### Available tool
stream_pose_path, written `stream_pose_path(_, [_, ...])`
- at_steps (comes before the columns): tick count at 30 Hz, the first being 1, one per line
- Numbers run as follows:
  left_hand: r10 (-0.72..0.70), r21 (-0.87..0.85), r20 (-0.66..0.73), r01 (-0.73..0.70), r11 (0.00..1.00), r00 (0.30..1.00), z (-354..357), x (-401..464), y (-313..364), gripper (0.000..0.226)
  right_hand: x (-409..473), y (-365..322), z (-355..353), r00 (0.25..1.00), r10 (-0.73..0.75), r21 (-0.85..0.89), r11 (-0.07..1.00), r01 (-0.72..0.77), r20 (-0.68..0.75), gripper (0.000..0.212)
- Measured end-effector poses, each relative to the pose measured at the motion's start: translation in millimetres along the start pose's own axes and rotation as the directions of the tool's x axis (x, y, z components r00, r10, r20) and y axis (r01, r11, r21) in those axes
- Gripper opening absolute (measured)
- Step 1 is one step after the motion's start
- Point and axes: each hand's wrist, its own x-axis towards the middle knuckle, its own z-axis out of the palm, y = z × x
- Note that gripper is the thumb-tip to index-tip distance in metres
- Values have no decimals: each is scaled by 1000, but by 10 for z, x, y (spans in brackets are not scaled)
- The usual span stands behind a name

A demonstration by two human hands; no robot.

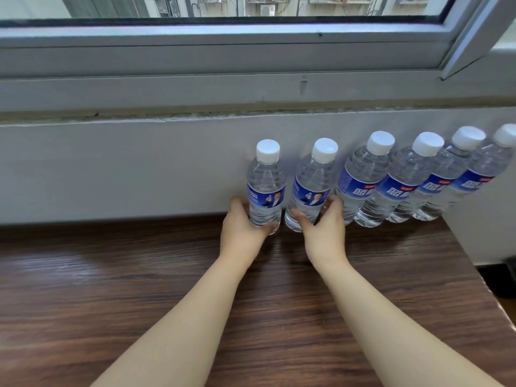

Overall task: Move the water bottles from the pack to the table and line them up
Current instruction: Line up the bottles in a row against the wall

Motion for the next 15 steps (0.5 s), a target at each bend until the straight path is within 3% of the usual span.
stream_pose_path(6, [-8, 181, -58, 18, 983, 998, 106, 45, 27, 65, 41, -1, 12, 994, -17, -10, 1000, 18, 105, 55])
stream_pose_path(10, [8, 259, -45, 4, 966, 999, 165, 56, 6, 69, -18, -16, 30, 996, -51, 13, 999, 50, 71, 58])
stream_pose_path(15, [71, -12, 16, -71, 997, 997, 59, -43, -29, 37, -18, -20, 122, 998, -31, 16, 999, 32, -53, 68])
